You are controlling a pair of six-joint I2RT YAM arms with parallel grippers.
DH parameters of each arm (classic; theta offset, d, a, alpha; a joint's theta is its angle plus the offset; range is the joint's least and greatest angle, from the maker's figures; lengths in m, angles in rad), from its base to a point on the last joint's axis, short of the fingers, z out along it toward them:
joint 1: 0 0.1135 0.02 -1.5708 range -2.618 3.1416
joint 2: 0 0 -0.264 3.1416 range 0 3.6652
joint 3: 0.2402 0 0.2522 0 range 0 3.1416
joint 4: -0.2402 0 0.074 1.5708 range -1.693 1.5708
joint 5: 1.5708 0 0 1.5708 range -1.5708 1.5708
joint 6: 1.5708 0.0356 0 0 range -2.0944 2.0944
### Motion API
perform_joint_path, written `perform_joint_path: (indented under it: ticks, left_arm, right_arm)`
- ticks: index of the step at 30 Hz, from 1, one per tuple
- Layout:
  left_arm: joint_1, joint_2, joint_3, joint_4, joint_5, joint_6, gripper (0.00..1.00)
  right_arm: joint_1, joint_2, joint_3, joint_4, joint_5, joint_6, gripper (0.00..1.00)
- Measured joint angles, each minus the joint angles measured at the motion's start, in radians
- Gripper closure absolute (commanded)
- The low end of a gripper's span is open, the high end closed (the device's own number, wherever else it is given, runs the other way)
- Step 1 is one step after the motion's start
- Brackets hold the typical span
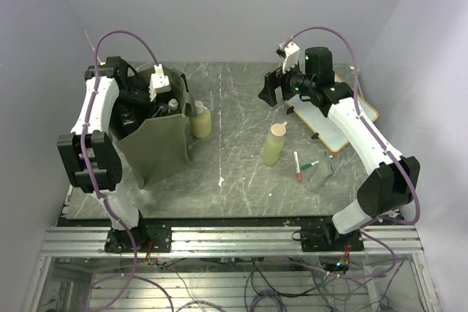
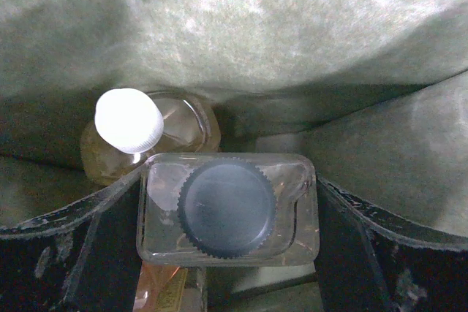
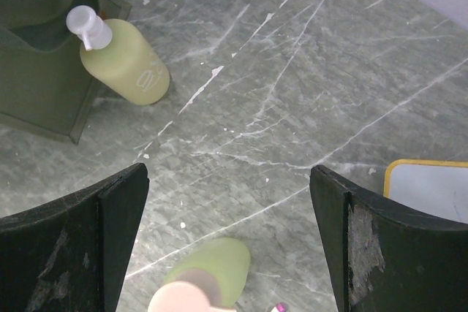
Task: Place the personal care products into the canvas bag
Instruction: Adjust the care product in the canvas bag.
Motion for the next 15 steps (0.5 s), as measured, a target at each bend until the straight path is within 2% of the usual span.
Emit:
perform_joint_path:
  ticks: [7,15]
  left_arm:
    - [-0.013,-0.006,-0.054,0.047,-0.023,-0.014,0.92]
    - [-0.039,-0.068,-0.15,0.164,-0.06,-0.116,0.89]
  right_arm:
    - [0.018,0.002,0.0,-0.004,0.011,-0.016,0.08]
    - [0.028,0.002,0.0,-0.006,0.017,-0.021,0.08]
